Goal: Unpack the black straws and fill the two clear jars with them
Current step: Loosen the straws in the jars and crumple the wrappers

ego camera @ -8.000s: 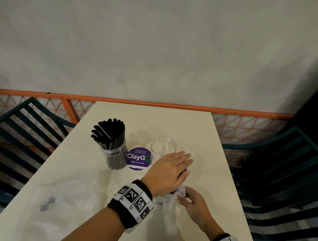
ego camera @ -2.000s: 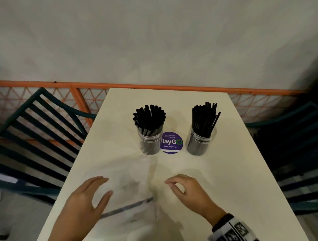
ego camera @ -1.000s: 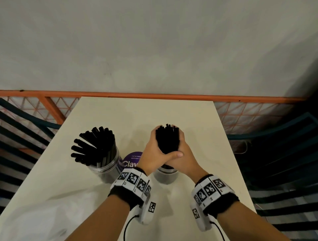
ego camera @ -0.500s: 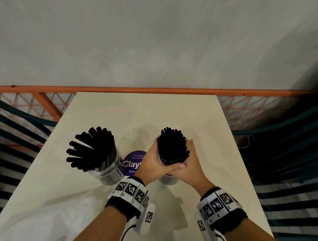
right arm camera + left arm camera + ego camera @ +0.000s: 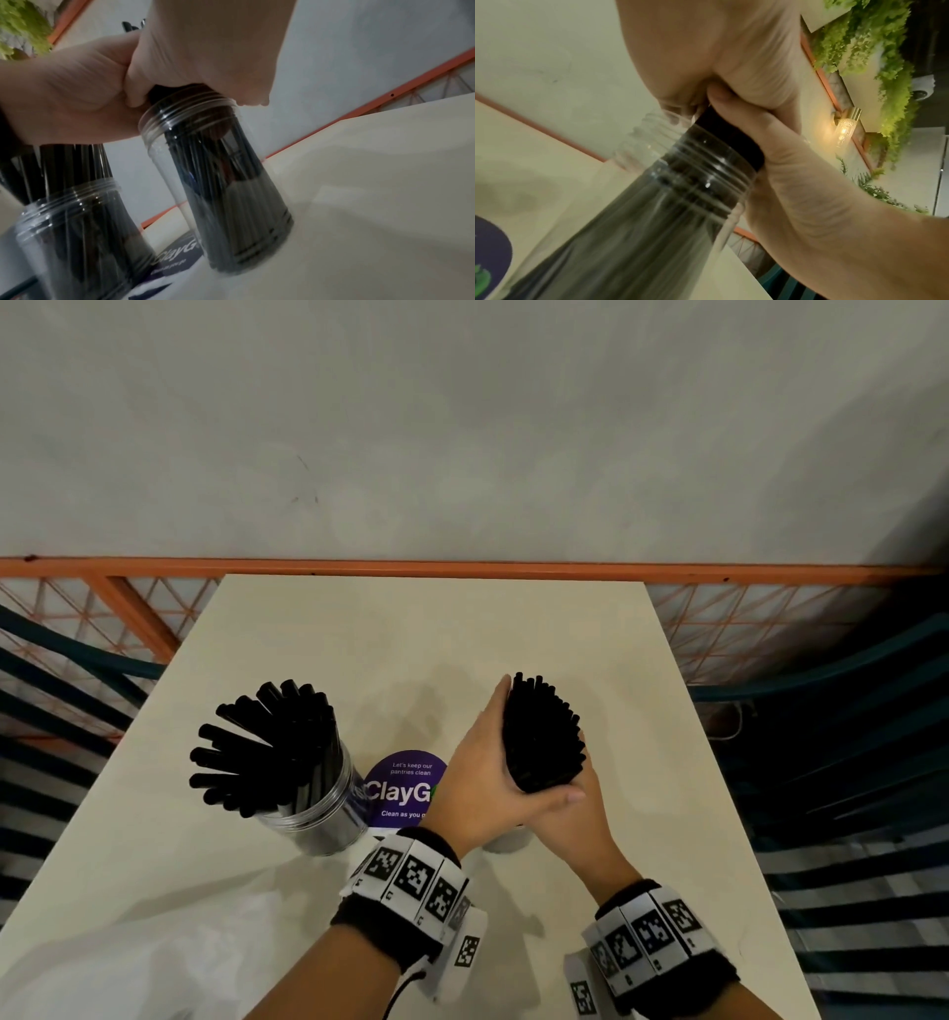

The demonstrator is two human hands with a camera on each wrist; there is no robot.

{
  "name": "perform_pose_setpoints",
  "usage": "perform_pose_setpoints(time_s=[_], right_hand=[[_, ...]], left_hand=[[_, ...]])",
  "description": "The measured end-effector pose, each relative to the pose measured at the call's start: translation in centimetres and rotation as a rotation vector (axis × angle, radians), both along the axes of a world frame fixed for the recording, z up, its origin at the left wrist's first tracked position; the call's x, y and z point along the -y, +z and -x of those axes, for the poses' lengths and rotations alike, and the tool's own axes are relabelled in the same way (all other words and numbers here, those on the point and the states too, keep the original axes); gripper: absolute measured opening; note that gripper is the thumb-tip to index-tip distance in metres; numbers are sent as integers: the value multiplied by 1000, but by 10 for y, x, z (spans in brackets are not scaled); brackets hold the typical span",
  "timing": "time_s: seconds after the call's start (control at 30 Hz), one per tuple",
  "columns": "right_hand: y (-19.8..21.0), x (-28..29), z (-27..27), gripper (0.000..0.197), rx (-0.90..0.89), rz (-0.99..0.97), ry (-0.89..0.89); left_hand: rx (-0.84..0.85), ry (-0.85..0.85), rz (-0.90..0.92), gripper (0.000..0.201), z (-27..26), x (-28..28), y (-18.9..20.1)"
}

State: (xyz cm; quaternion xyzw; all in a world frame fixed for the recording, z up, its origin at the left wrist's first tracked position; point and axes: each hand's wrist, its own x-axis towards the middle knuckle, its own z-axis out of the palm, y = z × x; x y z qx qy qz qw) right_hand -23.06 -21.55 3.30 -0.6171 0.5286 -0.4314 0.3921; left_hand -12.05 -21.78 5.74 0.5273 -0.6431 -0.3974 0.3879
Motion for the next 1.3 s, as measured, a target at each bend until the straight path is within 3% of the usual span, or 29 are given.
perform_pose_setpoints(time_s=[0.3, 0.47, 0.57, 0.67, 0.77, 0.83, 0.97, 1.07, 1.2, 1.3], right_hand=[[-14, 6, -3, 38, 47, -51, 34], [-3, 10, -5, 49, 16, 11, 11], [-5, 11, -3, 63, -26, 50, 84], [-18, 13, 5, 85, -148, 93, 114], [-16, 14, 11, 95, -122, 89, 107], [-10, 15, 9, 94, -103, 76, 130], [-6, 15, 3, 76, -147, 79, 159], [4, 14, 3, 69, -20, 55, 118], [9, 11, 4, 71, -21, 67, 150], [4, 10, 9, 89, -13, 70, 158]], left_hand=[[67, -11, 7, 95, 0, 2, -3], [-68, 103, 4, 79, -6, -4, 1], [-127, 132, -20, 70, -13, -5, -2], [-156, 76, -69, 79, -21, -9, -5], [-197, 33, -83, 93, -25, -9, -6], [-202, 31, -87, 99, -24, -5, -6], [-183, 58, -85, 81, -18, -4, -2], [-175, 101, -23, 75, -14, -8, 0], [-225, 56, -28, 93, -20, -10, -1], [-255, 11, -47, 103, -28, -11, -3]])
